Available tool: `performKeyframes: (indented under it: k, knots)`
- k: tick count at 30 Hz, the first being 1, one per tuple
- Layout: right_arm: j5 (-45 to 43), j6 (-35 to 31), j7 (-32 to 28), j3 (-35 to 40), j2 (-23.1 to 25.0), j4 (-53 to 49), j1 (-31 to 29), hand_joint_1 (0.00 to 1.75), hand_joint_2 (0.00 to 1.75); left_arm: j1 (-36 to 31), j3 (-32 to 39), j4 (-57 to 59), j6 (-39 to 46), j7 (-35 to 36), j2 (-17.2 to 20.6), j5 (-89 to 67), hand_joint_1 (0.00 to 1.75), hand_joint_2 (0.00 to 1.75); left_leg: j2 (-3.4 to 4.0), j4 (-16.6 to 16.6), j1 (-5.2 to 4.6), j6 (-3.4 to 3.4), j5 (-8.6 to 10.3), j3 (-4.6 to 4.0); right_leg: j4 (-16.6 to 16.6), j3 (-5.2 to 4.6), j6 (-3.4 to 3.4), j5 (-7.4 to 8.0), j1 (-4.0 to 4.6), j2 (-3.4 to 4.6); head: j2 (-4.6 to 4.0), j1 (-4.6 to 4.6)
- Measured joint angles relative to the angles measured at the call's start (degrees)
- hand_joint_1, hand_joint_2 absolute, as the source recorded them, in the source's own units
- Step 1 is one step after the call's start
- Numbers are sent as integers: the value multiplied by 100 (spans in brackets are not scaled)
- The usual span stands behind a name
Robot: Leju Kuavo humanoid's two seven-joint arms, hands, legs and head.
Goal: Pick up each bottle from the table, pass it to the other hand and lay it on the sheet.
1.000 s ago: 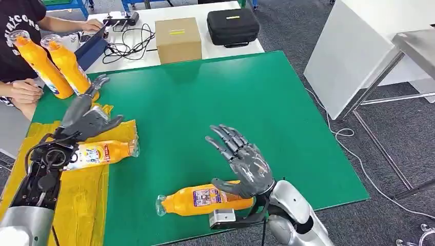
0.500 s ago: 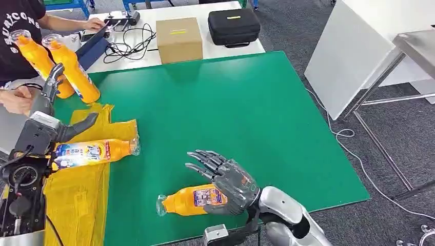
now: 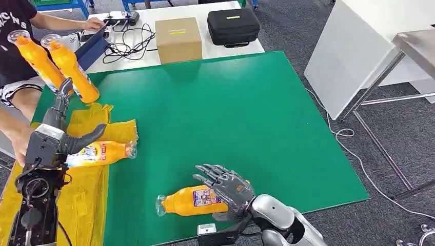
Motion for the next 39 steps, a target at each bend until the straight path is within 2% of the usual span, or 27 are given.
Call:
performKeyframes:
  k: [7, 16, 17, 18, 19, 20, 21, 30, 39]
  knots:
    - [829, -295, 671, 41, 107, 584, 116, 0, 175, 299, 164, -42, 96, -17, -131, 2, 0, 175, -1, -1, 1, -2, -3, -2, 0, -1, -1, -3, -1, 0, 0, 2]
    - [1105, -418, 1062, -140, 389, 1314, -11, 0, 175, 483, 223, -166, -90, -125, -256, 13, 0, 175, 2, 0, 0, -3, -2, 8, -1, 4, -1, -1, -1, 2, 0, 0]
    - [1151, -429, 1102, -190, 433, 1360, -7, 9, 175, 520, 223, -186, -98, -136, -262, 15, 0, 175, 2, -1, 0, -3, -3, 10, -2, 5, -1, -1, 0, 2, 0, 0]
    - [1185, -453, 1123, -247, 477, 1404, 1, 73, 175, 566, 223, -212, -103, -146, -273, 15, 0, 175, 2, -1, 0, -3, -3, 11, -2, 6, -1, -2, 0, 2, 0, 0]
    - [1203, -472, 1143, -301, 511, 1438, 14, 73, 175, 605, 223, -230, -105, -157, -282, 17, 0, 175, 2, -1, 0, -4, -3, 12, -2, 6, -2, -3, 0, 2, 0, 0]
    - [1209, -475, 1156, -352, 536, 1463, 31, 141, 175, 647, 223, -243, -109, -166, -293, 22, 0, 175, 2, -1, 0, -4, -4, 15, -2, 8, -2, -3, 0, 2, 0, 0]
    - [1209, -475, 1176, -415, 557, 1493, 50, 171, 175, 688, 223, -260, -118, -181, -304, 31, 0, 175, 1, -2, 1, -4, -4, 17, -3, 10, -3, -5, 0, 2, 0, 0]
    - [1122, -466, 1215, -870, 704, 1904, -112, 175, 175, 783, 171, -269, -170, -216, -367, 46, 0, 175, -1, -2, -1, 1, -8, 69, -9, 58, -4, -13, -2, 2, 0, 2]
    - [891, -511, 986, -1036, 800, 2188, -289, 175, 175, 793, 127, -251, -162, -216, -369, 192, 0, 175, 1, -3, -2, -2, -16, 112, -12, 99, -6, -15, -2, 2, 0, 0]
